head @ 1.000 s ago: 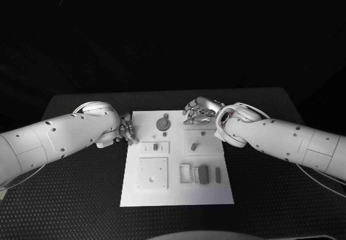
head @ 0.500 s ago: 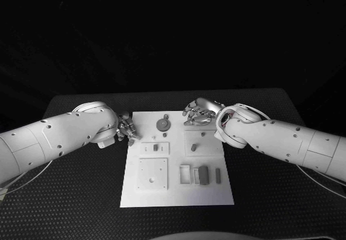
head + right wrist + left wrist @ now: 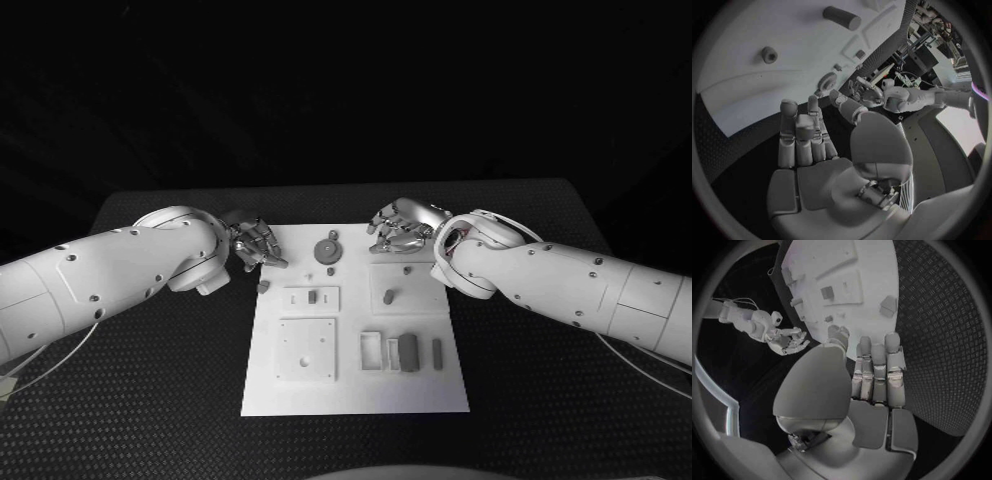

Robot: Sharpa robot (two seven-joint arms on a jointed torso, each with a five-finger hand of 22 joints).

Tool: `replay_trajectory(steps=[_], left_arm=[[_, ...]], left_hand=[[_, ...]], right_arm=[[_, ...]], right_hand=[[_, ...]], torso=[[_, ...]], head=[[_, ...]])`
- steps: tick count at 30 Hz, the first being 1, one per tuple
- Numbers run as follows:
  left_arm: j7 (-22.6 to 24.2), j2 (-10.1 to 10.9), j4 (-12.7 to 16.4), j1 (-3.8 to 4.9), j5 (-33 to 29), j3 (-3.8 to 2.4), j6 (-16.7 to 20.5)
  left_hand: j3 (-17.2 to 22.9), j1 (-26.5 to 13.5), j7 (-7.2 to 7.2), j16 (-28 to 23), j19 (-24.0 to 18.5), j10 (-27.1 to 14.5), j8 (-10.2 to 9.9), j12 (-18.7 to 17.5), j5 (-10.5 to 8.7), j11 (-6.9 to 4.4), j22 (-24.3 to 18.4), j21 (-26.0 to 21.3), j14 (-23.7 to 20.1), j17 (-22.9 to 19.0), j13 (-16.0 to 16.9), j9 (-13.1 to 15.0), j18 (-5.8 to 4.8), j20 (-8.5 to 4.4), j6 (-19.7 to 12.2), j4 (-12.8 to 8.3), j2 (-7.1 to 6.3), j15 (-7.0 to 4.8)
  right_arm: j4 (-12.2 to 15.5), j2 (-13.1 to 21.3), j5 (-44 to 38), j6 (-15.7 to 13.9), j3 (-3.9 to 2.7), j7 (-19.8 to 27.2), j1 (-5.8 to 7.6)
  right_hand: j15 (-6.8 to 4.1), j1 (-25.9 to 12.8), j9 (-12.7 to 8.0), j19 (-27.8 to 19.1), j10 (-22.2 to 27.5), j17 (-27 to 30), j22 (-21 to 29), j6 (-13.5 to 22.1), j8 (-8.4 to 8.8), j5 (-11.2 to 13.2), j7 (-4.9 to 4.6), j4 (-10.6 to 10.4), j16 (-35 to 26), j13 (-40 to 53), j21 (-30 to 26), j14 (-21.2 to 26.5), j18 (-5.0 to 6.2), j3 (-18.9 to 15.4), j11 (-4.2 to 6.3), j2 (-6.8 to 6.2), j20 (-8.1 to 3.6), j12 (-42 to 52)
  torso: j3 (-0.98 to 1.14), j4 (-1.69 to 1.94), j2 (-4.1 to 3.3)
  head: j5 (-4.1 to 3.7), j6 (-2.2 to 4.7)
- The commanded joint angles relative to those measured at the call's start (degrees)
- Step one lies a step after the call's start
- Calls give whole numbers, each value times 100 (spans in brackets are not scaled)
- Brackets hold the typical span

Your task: Assemble the parts on the task board

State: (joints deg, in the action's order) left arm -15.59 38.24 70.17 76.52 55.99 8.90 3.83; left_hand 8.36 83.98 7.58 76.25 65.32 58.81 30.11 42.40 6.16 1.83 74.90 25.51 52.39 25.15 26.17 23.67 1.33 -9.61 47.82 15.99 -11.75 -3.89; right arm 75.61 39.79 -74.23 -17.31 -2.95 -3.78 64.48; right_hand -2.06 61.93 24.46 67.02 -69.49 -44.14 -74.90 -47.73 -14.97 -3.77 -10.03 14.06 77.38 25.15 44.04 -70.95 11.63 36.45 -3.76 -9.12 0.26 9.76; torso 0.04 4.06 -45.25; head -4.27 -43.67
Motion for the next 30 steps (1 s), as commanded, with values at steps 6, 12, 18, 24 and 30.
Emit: replay_trajectory(steps=[6,12,18,24,30], left_arm=[[1701,595,620,4,935,33,1137],[1881,1073,1138,8,2005,361,1718],[1756,1354,1467,13,2660,480,1863],[1565,1401,1529,9,3220,481,1844],[1477,1358,1530,-32,4098,482,2014]], left_hand=[[-151,769,-72,-371,-220,-124,-316,-1354,99,311,-200,-407,-231,-116,-711,-159,250,282,342,34,112,288],[-172,1118,-79,-767,-236,98,-677,-2390,581,448,-437,-753,-217,-177,-1080,-253,277,422,294,49,13,420],[96,847,360,-897,-181,60,-972,-2847,2390,551,-506,-887,-182,-84,-1139,-362,322,500,-129,36,-485,508],[-178,738,473,-851,-330,-175,-1111,-2896,2301,609,-397,-932,-399,122,-1053,-386,359,565,-476,-252,-518,608],[-1623,288,401,-857,-262,-429,-1037,-2646,-304,605,-408,-998,-479,264,-875,-307,391,582,-519,78,-560,573]], right_arm=[[-10,36,-2,-21,0,64,-8],[-47,56,8,-29,0,77,-17],[-94,60,17,-43,0,93,-24],[-98,63,20,-57,0,98,-29],[-104,58,28,-55,0,97,-40]], right_hand=[[-12,-53,-7,3,-4,9,-111,6,-8,-7,-45,-35,-24,8,-35,47,337,-2,-45,-5,-52,33],[-12,-53,-7,4,-4,9,-111,7,-8,-7,-45,-35,-24,9,-35,47,337,-2,-45,-5,-53,33],[-12,-53,-7,5,-4,8,-112,7,-9,-7,-45,-36,-23,9,-34,46,337,-2,-45,-6,-53,33],[-12,-53,-7,6,-4,8,-112,7,-9,-7,-45,-37,-22,9,-34,45,337,-2,-45,-6,-54,34],[-12,-53,-7,8,-5,8,-112,6,-10,-7,-45,-39,-21,10,-33,43,337,-2,-45,-4,-54,35]], torso=[[-6,6,6],[-11,11,8],[-18,14,8],[-16,7,3],[-14,-1,-6]], head=[[31,12],[87,3],[136,-2],[182,12],[218,21]])
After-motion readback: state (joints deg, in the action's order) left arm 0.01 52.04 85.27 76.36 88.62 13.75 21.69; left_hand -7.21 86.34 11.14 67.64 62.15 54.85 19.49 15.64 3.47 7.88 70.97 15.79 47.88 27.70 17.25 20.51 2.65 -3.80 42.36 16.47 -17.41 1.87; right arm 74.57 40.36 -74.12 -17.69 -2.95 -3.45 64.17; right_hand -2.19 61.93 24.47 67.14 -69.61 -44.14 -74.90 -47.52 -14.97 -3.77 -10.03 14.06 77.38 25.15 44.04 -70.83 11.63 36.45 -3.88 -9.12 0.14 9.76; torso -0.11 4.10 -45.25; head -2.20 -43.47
